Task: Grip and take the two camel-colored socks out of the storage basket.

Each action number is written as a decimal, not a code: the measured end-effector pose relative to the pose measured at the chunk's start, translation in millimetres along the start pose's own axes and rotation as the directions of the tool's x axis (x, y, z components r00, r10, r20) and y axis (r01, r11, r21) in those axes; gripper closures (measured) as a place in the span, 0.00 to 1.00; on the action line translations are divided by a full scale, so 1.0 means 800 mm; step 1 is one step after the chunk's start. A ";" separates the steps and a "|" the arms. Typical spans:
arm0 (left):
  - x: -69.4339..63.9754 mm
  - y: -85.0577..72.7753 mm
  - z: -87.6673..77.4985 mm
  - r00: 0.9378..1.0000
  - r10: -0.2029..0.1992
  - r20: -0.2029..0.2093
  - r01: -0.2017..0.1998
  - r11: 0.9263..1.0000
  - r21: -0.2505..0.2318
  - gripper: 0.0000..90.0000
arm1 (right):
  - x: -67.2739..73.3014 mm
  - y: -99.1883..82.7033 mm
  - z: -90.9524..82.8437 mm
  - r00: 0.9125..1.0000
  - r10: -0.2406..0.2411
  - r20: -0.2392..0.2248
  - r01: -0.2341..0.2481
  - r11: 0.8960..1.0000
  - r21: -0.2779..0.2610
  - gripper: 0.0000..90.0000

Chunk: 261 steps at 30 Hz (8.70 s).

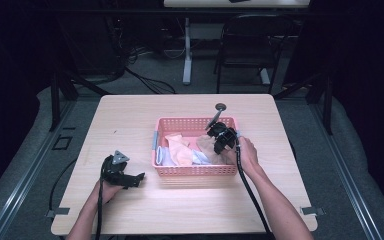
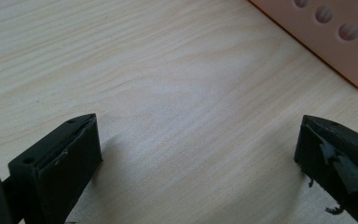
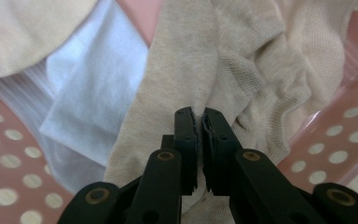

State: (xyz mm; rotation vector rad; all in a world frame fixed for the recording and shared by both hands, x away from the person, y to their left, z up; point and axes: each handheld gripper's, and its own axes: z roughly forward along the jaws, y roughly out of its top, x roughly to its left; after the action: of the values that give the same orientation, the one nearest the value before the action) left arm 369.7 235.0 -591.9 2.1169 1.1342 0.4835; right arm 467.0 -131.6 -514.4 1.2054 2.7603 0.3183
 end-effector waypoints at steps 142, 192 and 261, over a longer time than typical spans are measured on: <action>-0.001 -0.001 -0.001 1.000 -0.004 0.001 0.004 1.000 0.004 0.00 | -0.151 -0.183 -0.078 0.938 0.346 -0.017 -0.346 0.934 -0.092 0.35; 0.000 -0.001 -0.001 1.000 -0.002 0.000 0.002 1.000 0.003 0.00 | 0.001 0.007 -0.011 1.000 -0.010 -0.003 0.010 0.999 0.049 0.48; -0.001 -0.001 -0.001 1.000 -0.002 0.000 0.002 1.000 0.002 0.00 | -0.001 -0.001 -0.128 1.000 -0.005 0.018 0.007 0.993 -0.115 0.93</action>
State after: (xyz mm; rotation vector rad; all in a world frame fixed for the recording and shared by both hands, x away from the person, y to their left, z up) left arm 368.7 235.0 -591.9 2.1175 1.1378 0.4818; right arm 447.5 -147.6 -415.2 1.1656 2.6893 0.4567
